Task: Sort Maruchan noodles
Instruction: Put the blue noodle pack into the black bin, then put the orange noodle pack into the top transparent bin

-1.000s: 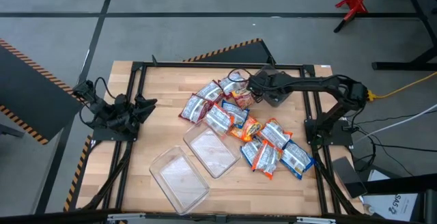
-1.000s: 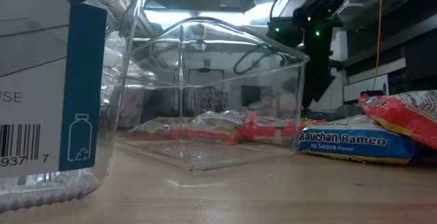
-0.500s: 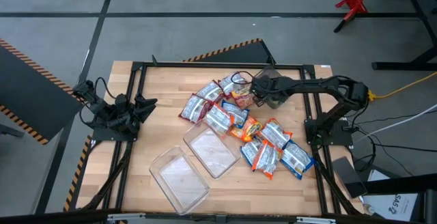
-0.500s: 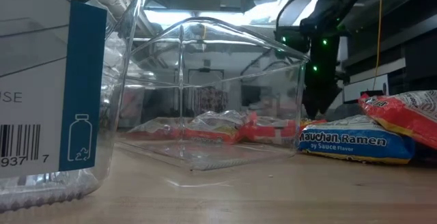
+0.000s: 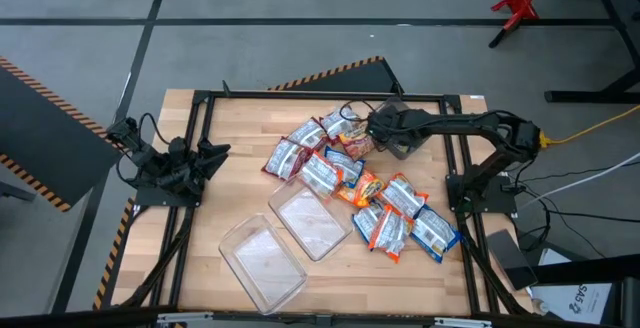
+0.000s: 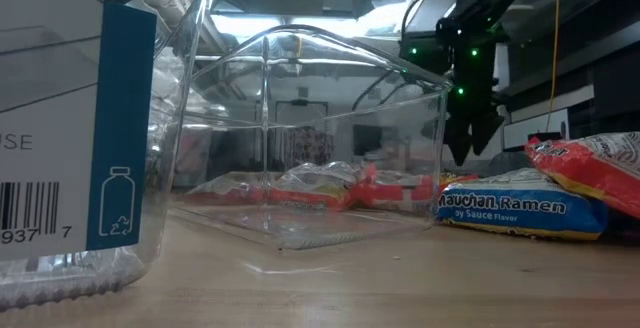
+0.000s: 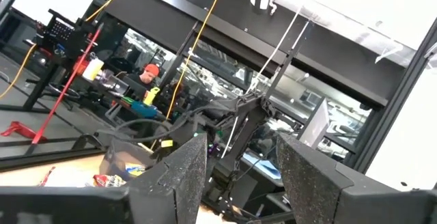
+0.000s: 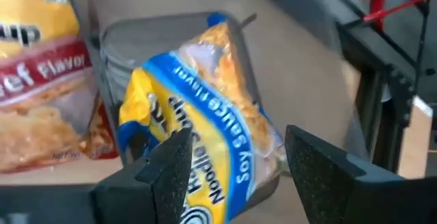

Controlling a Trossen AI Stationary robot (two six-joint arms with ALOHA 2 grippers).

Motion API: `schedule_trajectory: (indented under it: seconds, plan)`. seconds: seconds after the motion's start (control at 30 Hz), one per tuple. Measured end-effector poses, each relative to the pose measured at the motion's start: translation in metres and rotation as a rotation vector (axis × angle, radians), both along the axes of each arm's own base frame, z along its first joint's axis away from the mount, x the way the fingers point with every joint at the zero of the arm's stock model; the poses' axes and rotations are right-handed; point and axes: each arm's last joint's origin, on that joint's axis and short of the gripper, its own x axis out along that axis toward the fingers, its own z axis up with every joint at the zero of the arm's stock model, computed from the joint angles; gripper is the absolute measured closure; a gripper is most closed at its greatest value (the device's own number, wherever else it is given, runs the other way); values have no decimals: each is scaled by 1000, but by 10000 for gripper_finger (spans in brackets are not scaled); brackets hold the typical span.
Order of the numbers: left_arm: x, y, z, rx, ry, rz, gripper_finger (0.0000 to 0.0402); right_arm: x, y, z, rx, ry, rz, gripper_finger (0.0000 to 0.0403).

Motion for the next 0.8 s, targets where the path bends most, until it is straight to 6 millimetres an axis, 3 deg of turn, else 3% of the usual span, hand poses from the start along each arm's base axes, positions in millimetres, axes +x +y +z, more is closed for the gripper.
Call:
schedule_trajectory:
  seconds: [0.2, 0.37, 0.6, 0.8]
  plan:
    - [0, 0, 0, 0, 0, 0, 230, 3, 0, -22, 70, 17, 5, 182]
    - [0, 0, 0, 0, 0, 0, 230, 1, 0, -20, 59, 79, 38, 182]
    - [0, 0, 0, -2, -2, -3, 230, 1, 6, 35, 84, -11, 122, 182]
    - [0, 0, 0, -10, -6, -9, 230, -9, 49, 79, 294, -218, 378, 182]
